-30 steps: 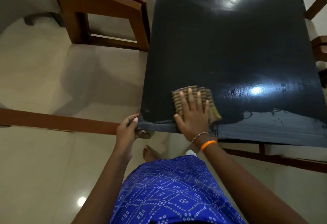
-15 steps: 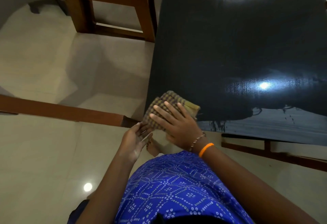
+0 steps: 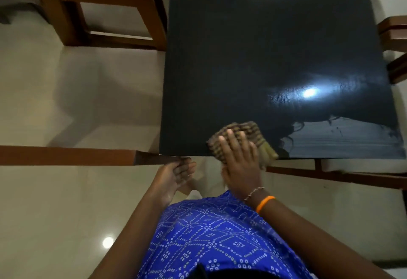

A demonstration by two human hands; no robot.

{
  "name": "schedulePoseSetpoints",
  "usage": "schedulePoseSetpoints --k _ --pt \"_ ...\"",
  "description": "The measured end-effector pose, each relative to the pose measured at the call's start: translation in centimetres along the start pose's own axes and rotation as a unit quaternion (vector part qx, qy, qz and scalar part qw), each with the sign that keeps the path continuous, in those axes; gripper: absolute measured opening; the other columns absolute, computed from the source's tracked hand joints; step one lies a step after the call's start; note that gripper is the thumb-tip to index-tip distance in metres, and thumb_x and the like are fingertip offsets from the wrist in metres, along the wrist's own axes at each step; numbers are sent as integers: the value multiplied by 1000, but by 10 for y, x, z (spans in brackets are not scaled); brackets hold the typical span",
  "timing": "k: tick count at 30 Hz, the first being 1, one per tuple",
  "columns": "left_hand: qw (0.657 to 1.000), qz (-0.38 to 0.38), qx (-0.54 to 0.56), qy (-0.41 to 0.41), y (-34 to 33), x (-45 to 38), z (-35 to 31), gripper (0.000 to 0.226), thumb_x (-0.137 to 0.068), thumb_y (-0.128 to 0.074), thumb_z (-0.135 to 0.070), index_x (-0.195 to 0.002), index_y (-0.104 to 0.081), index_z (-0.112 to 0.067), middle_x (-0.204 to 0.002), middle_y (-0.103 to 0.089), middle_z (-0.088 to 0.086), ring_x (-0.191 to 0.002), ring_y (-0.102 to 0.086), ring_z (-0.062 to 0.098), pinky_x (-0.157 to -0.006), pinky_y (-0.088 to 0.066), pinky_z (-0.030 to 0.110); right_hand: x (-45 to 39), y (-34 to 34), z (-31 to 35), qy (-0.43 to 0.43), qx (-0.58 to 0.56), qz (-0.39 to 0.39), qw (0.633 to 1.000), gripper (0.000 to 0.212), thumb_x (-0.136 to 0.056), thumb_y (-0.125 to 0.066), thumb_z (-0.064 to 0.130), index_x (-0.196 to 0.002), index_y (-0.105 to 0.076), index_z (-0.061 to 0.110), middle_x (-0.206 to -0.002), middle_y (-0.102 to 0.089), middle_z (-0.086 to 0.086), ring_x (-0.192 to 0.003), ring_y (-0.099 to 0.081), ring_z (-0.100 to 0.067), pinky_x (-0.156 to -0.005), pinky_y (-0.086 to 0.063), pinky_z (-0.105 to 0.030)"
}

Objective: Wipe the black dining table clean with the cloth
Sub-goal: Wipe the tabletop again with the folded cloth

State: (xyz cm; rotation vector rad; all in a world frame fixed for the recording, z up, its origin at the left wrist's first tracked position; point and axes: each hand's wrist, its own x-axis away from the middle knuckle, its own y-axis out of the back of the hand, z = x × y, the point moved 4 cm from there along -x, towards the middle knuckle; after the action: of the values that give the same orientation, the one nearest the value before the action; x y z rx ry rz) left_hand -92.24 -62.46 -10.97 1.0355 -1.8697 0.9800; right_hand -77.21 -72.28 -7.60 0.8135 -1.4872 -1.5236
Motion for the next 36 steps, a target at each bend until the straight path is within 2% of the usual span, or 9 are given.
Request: schedulePoseSetpoints --k 2,6,10,13,19,25,27,32,36 --pt "1000 15 -10 8 -7 2 3 32 -100 -32 -24 -99 -63 -17 -104 -69 6 -101 -61 21 -94 -43 38 -17 2 37 48 -11 2 999 66 -78 -48 29 -142 -38 20 -151 -36 -6 -140 -29 -33 -112 -23 -45" --pt "999 -3 -22 -34 -21 6 0 25 -98 -36 -19 -101 -61 -20 -106 -67 8 -99 -62 22 -84 -50 36 -34 1 62 111 -38 22 993 68 -81 -55 31 -145 -33 23 -153 -32 -4 -142 -28 -30 -112 -25 -49" --pt "997 8 -66 -36 -34 9 -2 21 -98 -37 -18 -107 -57 -21 -112 -65 7 -104 -61 22 -82 -49 33 -27 3 23 193 18 5 981 64 -81 -55 33 -142 -37 26 -150 -38 -3 -139 -35 -26 -110 -31 -45" --pt "989 58 -134 -24 -58 13 4 20 -96 -45 -23 -113 -54 -22 -115 -64 2 -105 -61 19 -84 -47 31 -15 7 -27 198 31 -3 980 68 -77 -54 31 -142 -37 26 -150 -38 -3 -139 -34 -27 -111 -29 -47" --pt "971 88 -220 -14 -130 13 27 17 -92 -52 -34 -106 -55 -25 -112 -63 -4 -102 -60 15 -92 -43 31 21 15 -165 99 47 25 994 73 -77 -42 37 -147 -23 29 -156 -23 -1 -145 -18 -25 -116 -17 -46" --pt "964 122 -235 -27 -189 5 54 28 -90 -54 -40 -114 -51 -28 -116 -61 -6 -102 -61 13 -78 -46 23 62 30 -301 -74 15 65 995 80 -68 -37 37 -146 -20 29 -155 -22 -3 -143 -24 -28 -111 -13 -37" --pt "963 123 -237 -30 -199 5 58 28 -88 -57 -40 -113 -52 -30 -116 -60 -7 -99 -62 10 -73 -45 20 70 33 -330 -134 -18 68 989 80 -66 -30 37 -144 -13 32 -156 -14 0 -144 -20 -29 -112 -13 -39" --pt "963 103 -246 -24 -204 3 62 21 -92 -54 -29 -113 -54 -27 -114 -62 -7 -98 -61 10 -70 -44 19 60 29 -319 -251 -44 46 966 82 -67 -27 34 -148 -13 29 -160 -7 -1 -147 -7 -27 -115 -9 -47" --pt "970 78 -230 -22 -202 1 62 25 -94 -46 -8 -114 -56 -21 -111 -62 -6 -100 -59 14 -73 -46 22 31 19 -254 -191 -46 61 979 72 -83 -29 46 -148 -3 31 -160 2 -2 -147 4 -27 -115 -1 -51"
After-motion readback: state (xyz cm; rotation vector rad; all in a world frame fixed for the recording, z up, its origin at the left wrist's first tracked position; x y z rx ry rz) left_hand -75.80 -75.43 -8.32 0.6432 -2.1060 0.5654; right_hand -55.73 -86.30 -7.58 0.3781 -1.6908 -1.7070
